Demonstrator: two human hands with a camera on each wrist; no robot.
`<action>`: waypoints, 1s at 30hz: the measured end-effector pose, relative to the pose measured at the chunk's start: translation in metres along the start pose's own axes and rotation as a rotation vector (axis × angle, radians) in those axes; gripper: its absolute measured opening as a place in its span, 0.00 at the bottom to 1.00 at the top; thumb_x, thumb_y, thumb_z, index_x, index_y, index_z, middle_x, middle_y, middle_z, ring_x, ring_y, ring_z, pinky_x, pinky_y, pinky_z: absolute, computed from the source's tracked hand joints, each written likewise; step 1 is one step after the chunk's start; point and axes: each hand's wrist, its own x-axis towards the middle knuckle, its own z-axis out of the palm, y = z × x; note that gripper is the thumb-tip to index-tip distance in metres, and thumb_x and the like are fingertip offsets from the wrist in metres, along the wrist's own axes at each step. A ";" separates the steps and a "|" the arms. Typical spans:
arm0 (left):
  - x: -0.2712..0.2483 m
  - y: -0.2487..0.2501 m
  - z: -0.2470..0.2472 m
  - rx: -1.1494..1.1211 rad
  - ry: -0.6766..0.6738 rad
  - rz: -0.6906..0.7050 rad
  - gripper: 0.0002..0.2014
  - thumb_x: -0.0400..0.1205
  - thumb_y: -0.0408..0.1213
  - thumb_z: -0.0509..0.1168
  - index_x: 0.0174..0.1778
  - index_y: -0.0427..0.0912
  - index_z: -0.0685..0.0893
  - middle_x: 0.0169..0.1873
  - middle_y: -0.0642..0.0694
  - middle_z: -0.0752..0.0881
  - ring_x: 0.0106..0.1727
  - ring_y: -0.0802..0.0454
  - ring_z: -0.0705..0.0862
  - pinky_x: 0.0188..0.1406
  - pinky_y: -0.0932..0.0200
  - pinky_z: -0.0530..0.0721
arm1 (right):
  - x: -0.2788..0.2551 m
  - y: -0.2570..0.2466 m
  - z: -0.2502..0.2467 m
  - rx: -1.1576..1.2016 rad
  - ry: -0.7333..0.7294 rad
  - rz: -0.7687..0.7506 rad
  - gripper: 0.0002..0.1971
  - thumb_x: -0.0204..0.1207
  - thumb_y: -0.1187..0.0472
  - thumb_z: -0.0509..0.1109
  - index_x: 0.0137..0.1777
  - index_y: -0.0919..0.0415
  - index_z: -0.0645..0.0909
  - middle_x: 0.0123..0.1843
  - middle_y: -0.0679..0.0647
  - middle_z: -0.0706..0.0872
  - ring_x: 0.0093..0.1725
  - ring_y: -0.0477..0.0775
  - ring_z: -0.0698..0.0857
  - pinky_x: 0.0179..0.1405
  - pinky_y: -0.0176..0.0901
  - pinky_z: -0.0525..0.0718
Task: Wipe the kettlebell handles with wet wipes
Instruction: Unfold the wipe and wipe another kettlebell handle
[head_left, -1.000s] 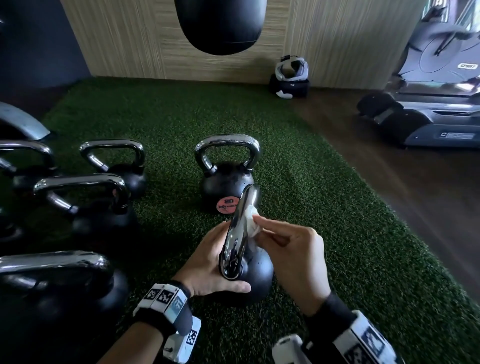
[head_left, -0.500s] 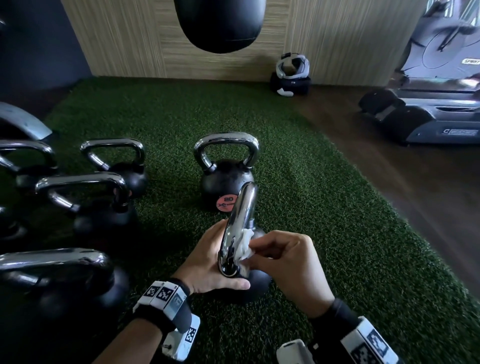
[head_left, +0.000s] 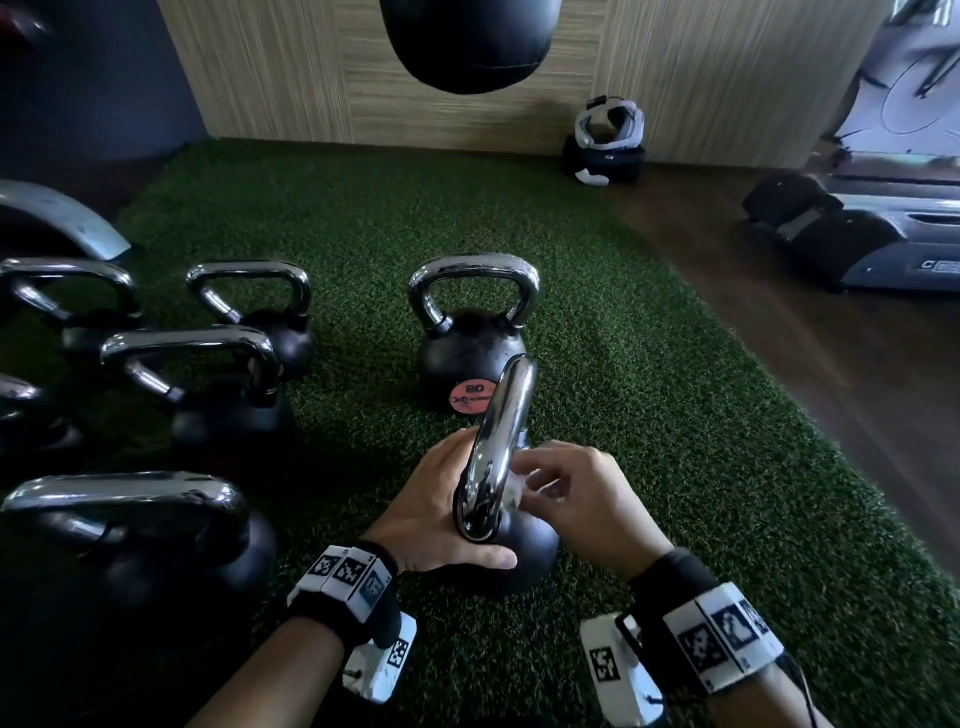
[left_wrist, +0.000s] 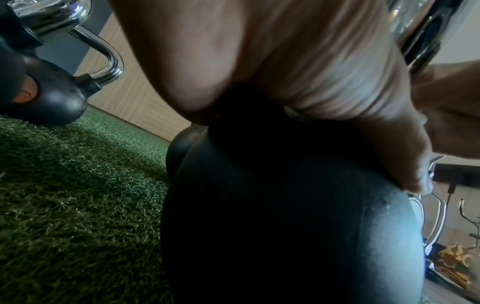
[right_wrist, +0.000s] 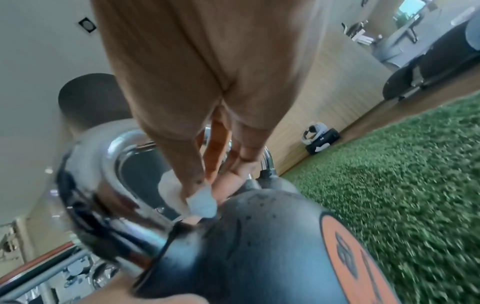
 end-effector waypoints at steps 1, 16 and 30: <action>0.000 0.002 -0.001 0.007 0.012 0.018 0.54 0.54 0.47 0.92 0.70 0.80 0.69 0.69 0.65 0.79 0.73 0.53 0.81 0.76 0.39 0.79 | 0.005 0.000 0.001 -0.058 -0.062 -0.046 0.13 0.75 0.67 0.80 0.50 0.46 0.93 0.44 0.38 0.90 0.42 0.38 0.89 0.42 0.30 0.85; -0.002 -0.015 0.004 -0.026 -0.002 -0.038 0.60 0.55 0.59 0.90 0.81 0.70 0.63 0.78 0.61 0.71 0.79 0.52 0.76 0.80 0.42 0.76 | 0.010 -0.006 0.003 0.059 -0.264 -0.046 0.10 0.79 0.68 0.76 0.51 0.53 0.94 0.51 0.46 0.94 0.50 0.46 0.92 0.52 0.44 0.89; 0.004 -0.024 0.007 -0.031 0.003 -0.027 0.63 0.52 0.56 0.91 0.84 0.53 0.68 0.80 0.54 0.74 0.82 0.49 0.74 0.81 0.40 0.73 | 0.026 0.005 0.009 1.366 -0.101 0.329 0.14 0.80 0.71 0.67 0.62 0.75 0.86 0.53 0.66 0.93 0.46 0.53 0.94 0.43 0.38 0.92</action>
